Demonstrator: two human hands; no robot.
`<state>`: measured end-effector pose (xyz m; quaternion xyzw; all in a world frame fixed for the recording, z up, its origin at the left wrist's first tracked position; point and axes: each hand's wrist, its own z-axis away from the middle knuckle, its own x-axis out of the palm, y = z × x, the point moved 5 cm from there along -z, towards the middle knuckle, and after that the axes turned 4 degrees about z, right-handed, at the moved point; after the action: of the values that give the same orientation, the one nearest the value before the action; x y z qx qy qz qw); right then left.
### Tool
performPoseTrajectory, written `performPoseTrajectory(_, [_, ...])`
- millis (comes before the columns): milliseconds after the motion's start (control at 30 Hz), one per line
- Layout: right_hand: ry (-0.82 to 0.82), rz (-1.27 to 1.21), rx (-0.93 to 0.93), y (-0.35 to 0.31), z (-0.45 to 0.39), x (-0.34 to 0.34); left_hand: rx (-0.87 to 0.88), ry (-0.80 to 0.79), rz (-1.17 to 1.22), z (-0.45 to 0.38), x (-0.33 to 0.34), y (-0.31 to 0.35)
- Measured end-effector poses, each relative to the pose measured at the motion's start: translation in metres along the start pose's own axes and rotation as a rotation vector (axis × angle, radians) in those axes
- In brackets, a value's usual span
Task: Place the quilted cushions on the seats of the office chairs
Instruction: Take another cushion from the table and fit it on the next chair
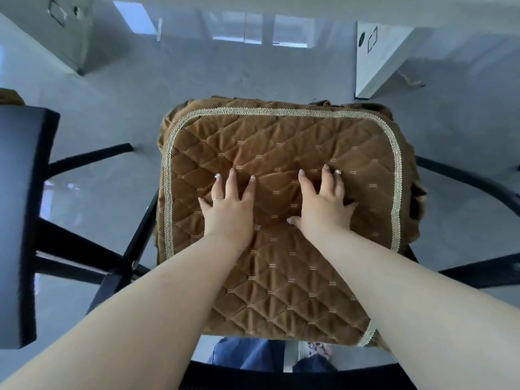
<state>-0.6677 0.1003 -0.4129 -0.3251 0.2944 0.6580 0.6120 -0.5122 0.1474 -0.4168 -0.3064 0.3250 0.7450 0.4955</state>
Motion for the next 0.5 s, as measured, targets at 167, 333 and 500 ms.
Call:
performPoseTrajectory(167, [-0.126,-0.093,0.032,0.009,0.050,0.013,-0.018,-0.118,0.038,0.052,0.007,-0.007])
performPoseTrajectory(333, [-0.187,-0.058,0.030,0.011,0.101,0.047,-0.048,-0.130,0.062,0.086,0.031,-0.010])
performPoseTrajectory(500, [-0.145,-0.021,0.042,0.006,0.089,0.069,-0.039,-0.070,0.041,0.072,0.049,-0.012])
